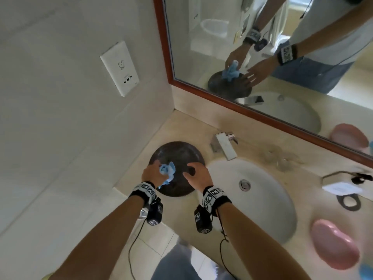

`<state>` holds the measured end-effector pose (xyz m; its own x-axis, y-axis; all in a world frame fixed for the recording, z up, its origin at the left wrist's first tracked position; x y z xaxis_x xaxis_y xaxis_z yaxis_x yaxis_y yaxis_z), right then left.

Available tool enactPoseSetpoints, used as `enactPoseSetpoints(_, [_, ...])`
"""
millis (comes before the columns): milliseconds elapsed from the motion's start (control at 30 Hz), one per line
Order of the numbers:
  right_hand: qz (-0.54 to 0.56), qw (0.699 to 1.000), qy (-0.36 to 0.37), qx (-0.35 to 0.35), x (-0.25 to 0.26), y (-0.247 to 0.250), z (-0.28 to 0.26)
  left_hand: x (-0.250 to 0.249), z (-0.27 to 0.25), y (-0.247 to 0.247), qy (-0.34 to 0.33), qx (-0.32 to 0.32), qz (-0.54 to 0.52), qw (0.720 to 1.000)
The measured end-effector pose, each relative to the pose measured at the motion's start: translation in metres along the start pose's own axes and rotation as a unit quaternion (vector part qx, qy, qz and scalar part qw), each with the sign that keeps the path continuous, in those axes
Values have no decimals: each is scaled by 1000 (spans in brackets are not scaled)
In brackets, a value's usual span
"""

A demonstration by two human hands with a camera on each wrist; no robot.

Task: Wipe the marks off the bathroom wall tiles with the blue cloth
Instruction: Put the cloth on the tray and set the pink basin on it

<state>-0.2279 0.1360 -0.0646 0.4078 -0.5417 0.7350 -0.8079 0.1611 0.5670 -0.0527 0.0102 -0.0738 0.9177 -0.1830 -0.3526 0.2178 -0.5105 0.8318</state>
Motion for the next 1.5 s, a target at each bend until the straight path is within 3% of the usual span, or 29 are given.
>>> enactPoseSetpoints(233, [-196,980,0,31,-14,-43,29,4,41,-21,-35,22,50,998])
enactPoseSetpoints(400, [-259,964,13,60,-21,-59,36,1,50,-22,-50,31,79,995])
enactPoseSetpoints(567, [-176,984,-7,11,-21,-48,29,-8,48,-23,-48,68,145,986])
enactPoseSetpoints(667, [-45,996,-38,-62,-31,-20,9,-36,27,-27,-106,48,186,976])
enactPoseSetpoints(767, [81,980,-76,-167,-54,28,-30,-90,-3,-37,-210,39,131,968])
enactPoseSetpoints(867, [180,939,-128,-263,-94,78,-89,-145,-34,-60,-274,74,48,958])
enactPoseSetpoints(1033, [212,873,-195,-394,-198,157,-211,-243,-119,-116,-390,108,35,914])
enactPoseSetpoints(1100, [242,834,-232,-438,-238,179,-259,-271,-152,-144,-413,130,35,901])
enactPoseSetpoints(1200, [276,777,-306,-477,-303,199,-330,-310,-201,-191,-411,176,21,895])
enactPoseSetpoints(1333, [261,781,-345,-450,-370,211,-377,-353,-249,-244,-355,222,-12,908])
enactPoseSetpoints(1500, [303,788,-348,-408,-416,223,-394,-387,-272,-298,-282,238,-26,929])
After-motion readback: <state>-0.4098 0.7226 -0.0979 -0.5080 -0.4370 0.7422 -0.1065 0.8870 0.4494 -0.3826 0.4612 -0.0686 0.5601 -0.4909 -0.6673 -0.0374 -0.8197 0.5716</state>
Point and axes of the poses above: each hand's wrist, its own z-axis towards the middle knuckle, its own y-axis out of the back of the hand, x = y × z, the point moved 8 cm from there along z, towards the middle knuckle, and after that the axes turned 2 degrees about z, right-handed, at the moved point
